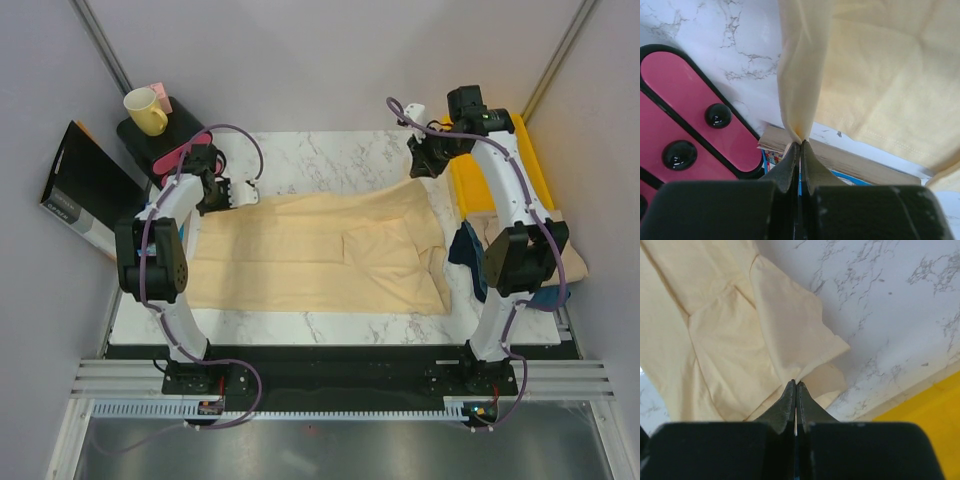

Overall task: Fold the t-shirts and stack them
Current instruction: Fold the other side of the tshirt into a rectangle

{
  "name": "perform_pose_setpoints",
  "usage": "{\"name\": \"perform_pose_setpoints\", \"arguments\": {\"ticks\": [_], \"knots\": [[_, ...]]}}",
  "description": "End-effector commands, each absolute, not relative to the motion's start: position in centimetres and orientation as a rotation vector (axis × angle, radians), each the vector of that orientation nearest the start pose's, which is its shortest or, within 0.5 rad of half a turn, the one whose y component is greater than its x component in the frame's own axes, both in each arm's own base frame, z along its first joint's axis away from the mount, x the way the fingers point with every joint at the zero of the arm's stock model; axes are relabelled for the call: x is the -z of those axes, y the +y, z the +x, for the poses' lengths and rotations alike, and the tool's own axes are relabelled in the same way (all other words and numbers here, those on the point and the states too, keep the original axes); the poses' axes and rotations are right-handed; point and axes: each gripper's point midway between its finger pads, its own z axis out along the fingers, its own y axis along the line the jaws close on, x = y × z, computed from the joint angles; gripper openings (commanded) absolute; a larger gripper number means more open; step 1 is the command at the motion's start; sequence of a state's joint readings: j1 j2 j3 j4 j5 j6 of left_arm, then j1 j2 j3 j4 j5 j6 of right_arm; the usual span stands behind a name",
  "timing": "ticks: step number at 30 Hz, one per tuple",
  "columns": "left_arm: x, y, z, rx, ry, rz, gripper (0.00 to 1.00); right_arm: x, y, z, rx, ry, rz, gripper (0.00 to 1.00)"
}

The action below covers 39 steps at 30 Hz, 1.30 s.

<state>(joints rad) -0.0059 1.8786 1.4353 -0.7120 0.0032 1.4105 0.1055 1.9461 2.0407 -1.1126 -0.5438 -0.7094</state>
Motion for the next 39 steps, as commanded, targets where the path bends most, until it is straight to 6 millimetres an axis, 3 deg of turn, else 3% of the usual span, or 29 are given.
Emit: {"name": "perform_pose_setpoints", "arguments": {"ticks": [1,4,5,12,24,32,36,38,39], "knots": [[-11.6,3.9,44.6,-0.462,2.023,1.830,0.02,-22.6,11.6,39.1,-0.511,2.143,-1.337,0.00],[-12.0,4.4,44.0,-0.503,2.003,1.873,0.02,-21.1,11.5,36.5,-0.548,2.186,-1.445,0.00],[-12.2,5.7,43.8,-0.521,2.022,1.861,0.02,-20.7,11.4,35.5,-0.568,2.206,-1.473,0.00],[-12.3,6.1,41.7,-0.552,1.970,1.987,0.02,-18.3,12.1,31.2,-0.593,2.234,-1.666,0.00],[-11.3,5.6,37.8,-0.493,1.948,2.073,0.02,-18.7,10.2,28.1,-0.384,2.166,-1.875,0.00],[-9.0,5.7,35.0,-0.432,1.984,2.131,0.02,-15.3,11.0,25.3,-0.499,2.192,-2.002,0.00],[-8.2,5.7,34.5,-0.407,1.995,2.145,0.02,-13.4,11.6,24.5,-0.565,2.213,-2.065,0.00],[-7.9,5.8,34.4,-0.404,2.009,2.154,0.11,-12.8,11.8,24.4,-0.578,2.225,-2.087,0.01],[-7.8,5.9,34.3,-0.406,2.013,2.160,0.16,-12.8,11.6,24.3,-0.570,2.229,-2.096,0.07]]}}
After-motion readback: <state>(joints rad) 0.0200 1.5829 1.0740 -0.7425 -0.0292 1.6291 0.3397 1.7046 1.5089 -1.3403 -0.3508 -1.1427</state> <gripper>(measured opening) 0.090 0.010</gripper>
